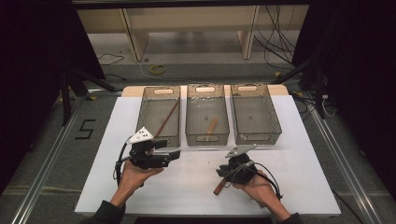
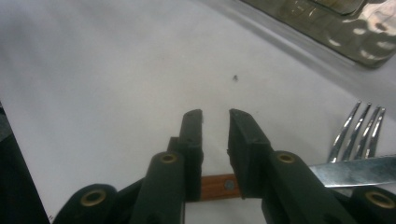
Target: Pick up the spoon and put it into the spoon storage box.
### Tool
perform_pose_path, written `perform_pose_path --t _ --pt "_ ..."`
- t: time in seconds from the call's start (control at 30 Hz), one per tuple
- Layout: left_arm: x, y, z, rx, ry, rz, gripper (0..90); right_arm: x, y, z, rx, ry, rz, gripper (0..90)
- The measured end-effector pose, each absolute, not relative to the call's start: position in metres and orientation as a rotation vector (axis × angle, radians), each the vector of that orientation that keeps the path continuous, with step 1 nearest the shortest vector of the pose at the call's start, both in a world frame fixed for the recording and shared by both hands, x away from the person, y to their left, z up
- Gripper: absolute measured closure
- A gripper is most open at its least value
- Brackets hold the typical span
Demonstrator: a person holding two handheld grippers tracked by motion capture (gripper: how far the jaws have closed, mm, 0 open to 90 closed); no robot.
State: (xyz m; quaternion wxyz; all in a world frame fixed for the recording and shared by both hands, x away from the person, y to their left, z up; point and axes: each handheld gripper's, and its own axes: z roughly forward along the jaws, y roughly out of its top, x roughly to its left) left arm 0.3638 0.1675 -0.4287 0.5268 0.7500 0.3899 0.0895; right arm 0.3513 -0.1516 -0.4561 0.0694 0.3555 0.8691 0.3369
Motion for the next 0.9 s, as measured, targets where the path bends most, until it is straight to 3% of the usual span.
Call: perform_pose_path --t 0.37,0.9 --pt "0.353 0.179 -0.441 1.786 0.923 0.247 23.2 0.354 -0.141 -0.468 1.052 2.667 0.952 89.7" --pt "0.345 0.185 -0.447 1.784 0.913 0.269 23.1 0.357 -0.131 -0.479 1.025 2.729 0.887 90.0"
